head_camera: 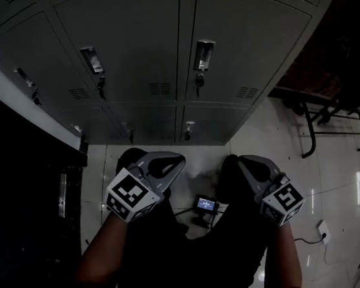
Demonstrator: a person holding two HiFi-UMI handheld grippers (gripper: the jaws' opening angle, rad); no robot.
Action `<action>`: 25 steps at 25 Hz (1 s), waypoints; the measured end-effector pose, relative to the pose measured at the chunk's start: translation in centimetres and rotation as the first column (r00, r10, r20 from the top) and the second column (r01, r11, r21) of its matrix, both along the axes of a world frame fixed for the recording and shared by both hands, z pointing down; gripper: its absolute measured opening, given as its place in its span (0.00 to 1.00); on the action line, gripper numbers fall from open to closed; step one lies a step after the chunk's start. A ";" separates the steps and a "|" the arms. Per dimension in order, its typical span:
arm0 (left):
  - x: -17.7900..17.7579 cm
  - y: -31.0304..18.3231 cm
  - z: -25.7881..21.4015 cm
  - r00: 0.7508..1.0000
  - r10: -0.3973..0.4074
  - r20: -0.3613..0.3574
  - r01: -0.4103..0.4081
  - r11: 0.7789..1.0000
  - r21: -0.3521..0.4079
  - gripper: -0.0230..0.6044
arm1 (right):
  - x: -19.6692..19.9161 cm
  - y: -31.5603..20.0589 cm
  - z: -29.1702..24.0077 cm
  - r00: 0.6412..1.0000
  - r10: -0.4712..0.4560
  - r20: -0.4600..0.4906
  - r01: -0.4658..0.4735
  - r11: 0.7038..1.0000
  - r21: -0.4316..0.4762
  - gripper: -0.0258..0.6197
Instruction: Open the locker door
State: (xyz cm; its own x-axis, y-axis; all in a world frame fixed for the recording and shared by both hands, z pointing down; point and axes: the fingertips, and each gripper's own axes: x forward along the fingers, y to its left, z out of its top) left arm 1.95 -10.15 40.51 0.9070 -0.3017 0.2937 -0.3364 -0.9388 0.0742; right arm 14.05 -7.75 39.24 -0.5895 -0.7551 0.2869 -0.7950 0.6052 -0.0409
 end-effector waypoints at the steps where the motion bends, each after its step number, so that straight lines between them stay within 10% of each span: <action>1: 0.0 0.0 -0.1 1.000 0.002 -0.003 -0.002 1.000 0.001 0.06 | -0.2 -0.1 -0.3 1.000 -0.002 0.013 0.002 1.000 0.016 0.04; 15: 0.2 0.2 -0.6 0.999 0.023 -0.043 -0.023 1.000 -0.003 0.06 | -4.4 -8.0 0.7 0.925 0.035 -0.379 0.002 0.995 0.096 0.08; 19: 0.3 0.3 -0.8 0.998 0.026 -0.058 -0.026 1.000 0.000 0.06 | -4.3 -11.7 0.6 0.829 0.111 -0.548 -0.032 0.988 0.152 0.08; 25: -0.2 0.2 -1.3 0.995 0.027 -0.092 -0.028 1.000 -0.004 0.06 | -5.1 -16.6 0.4 0.587 0.172 -0.791 0.034 0.971 0.237 0.21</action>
State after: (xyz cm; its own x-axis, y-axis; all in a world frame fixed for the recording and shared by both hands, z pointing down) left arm 1.79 -9.95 39.17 0.9382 -0.2748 0.2104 -0.3018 -0.9471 0.1089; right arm 8.91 -24.34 39.66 -0.1397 -0.8824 0.4493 -0.4795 0.4573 0.7490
